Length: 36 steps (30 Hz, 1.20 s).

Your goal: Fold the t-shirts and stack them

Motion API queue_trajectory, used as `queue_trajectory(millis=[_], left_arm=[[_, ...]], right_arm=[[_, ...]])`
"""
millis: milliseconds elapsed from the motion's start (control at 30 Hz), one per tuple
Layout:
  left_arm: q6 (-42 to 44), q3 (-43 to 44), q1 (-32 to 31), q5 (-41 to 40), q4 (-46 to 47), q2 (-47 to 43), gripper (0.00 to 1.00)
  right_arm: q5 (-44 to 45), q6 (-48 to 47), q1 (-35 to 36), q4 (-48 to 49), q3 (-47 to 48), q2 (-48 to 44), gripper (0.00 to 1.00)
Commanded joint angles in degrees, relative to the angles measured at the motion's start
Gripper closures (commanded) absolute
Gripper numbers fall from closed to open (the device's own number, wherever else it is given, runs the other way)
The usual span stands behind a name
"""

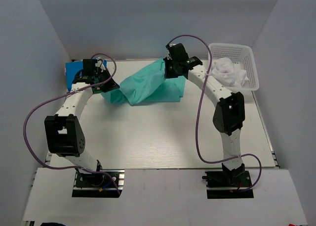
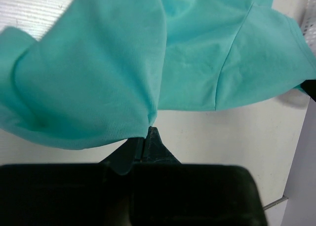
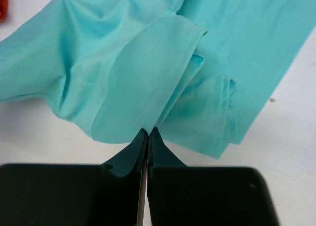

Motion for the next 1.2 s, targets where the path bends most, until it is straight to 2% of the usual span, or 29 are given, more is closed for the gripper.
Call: queue_trajectory(millis=[0, 67, 133, 267, 400, 467, 500, 533, 567, 600, 633, 667, 700, 733, 767, 800, 833, 867, 900, 967, 1000, 1033, 1067, 1100, 1133, 1167], left_arm=[[0.11, 3.00, 0.11, -1.10, -0.57, -4.00, 1.00], [0.63, 2.05, 0.11, -1.10, -0.57, -4.70, 1.00], [0.63, 0.72, 0.11, -1.10, -0.57, -6.10, 1.00], [0.63, -2.36, 0.11, -3.10, -1.10, -6.64, 1.00], [1.16, 0.44, 0.11, -4.79, 0.21, -2.61, 1.00], [1.16, 9.29, 0.11, -4.79, 2.50, 1.69, 1.00], [1.77, 20.29, 0.11, -4.09, 1.03, 7.80, 1.00], [1.78, 27.45, 0.11, -4.09, -0.73, 11.52, 1.00], [2.39, 35.27, 0.11, -4.09, -2.75, 15.47, 1.00], [2.39, 53.70, 0.11, -3.56, -5.12, 19.77, 1.00], [2.39, 63.98, 0.63, -2.60, -9.93, 28.52, 1.00], [1.43, 73.57, 0.64, -0.76, -11.02, 31.91, 1.00], [0.47, 83.67, 1.34, 3.17, -10.16, 33.51, 1.00], [-0.41, 82.64, 1.34, 4.95, -3.71, 29.70, 1.00], [-0.42, 77.93, 1.34, 6.53, 1.49, 24.79, 1.00], [-0.42, 61.27, 1.86, 7.94, 7.80, 18.74, 1.00], [-0.42, 52.14, 1.87, 7.96, 20.57, 12.67, 1.00], [0.71, 44.74, 1.87, 7.43, 23.92, 7.22, 1.00], [1.68, 35.18, 1.87, 6.82, 25.52, -0.58, 1.00], [4.48, 26.70, 1.87, 2.02, 21.60, -5.91, 1.00], [5.02, 23.60, 1.35, 1.98, 19.75, -8.11, 1.00], [5.03, 20.09, 1.34, 1.98, 18.25, -12.57, 1.00], [5.72, 12.74, 0.73, 4.33, 15.19, -14.79, 1.00], [5.73, 9.02, 0.73, 4.35, 13.25, -16.99, 1.00], [4.95, 1.06, 0.21, 4.87, 11.49, -21.62, 1.00], [3.63, -3.02, 0.20, 7.58, 8.43, -23.75, 1.00]], right_arm=[[5.53, -1.78, -0.66, -3.35, 0.06, -2.49, 1.00], [6.41, -2.05, -0.75, -6.16, -2.92, -4.41, 1.00], [6.24, -1.97, -1.09, -6.00, -10.98, -7.22, 1.00], [6.41, -0.48, -1.62, -0.56, -22.78, -14.17, 1.00], [8.26, -2.65, -3.64, 1.12, -17.20, -12.70, 1.00], [8.44, -5.02, -4.60, 2.00, -4.33, -10.24, 1.00], [9.48, -6.52, -5.22, 1.31, 0.44, -4.74, 1.00], [10.45, -7.75, -6.10, 0.86, 17.63, -2.51, 1.00], [12.81, -8.11, -6.54, 1.99, 23.37, 2.90, 1.00], [13.18, -8.38, -7.41, 3.31, 27.78, 3.74, 1.00], [13.36, -8.64, -8.21, 9.93, 30.00, 3.40, 1.00], [13.88, -8.47, -8.56, 14.44, 27.41, 0.09, 1.00], [13.45, -7.77, -9.35, 29.88, 14.59, -5.60, 1.00], [12.49, -7.42, -9.36, 36.30, 9.25, -12.79, 1.00], [12.31, -7.33, -9.44, 41.50, 4.84, -15.65, 1.00], [11.87, -7.93, -9.36, 49.64, -3.38, -23.51, 1.00], [11.87, -9.33, -9.36, 50.07, -5.03, -25.33, 1.00], [12.04, -9.52, -9.44, 49.73, -6.61, -27.17, 1.00], [12.48, -10.57, -9.62, 47.12, -13.07, -32.50, 1.00], [12.65, -10.84, -9.80, 43.95, -18.99, -36.13, 1.00], [11.70, -10.58, -9.62, 41.84, -29.46, -42.24, 1.00], [11.34, -9.88, -9.79, 39.47, -33.05, -44.31, 1.00], [9.95, -8.92, -9.53, 37.79, -36.39, -49.03, 1.00], [8.37, -5.08, -9.53, 36.03, -45.56, -50.99, 1.00], [6.35, -3.47, -9.36, 29.66, -48.61, -54.66, 1.00], [3.98, -1.54, -9.36, 27.60, -56.82, -58.70, 1.00]])
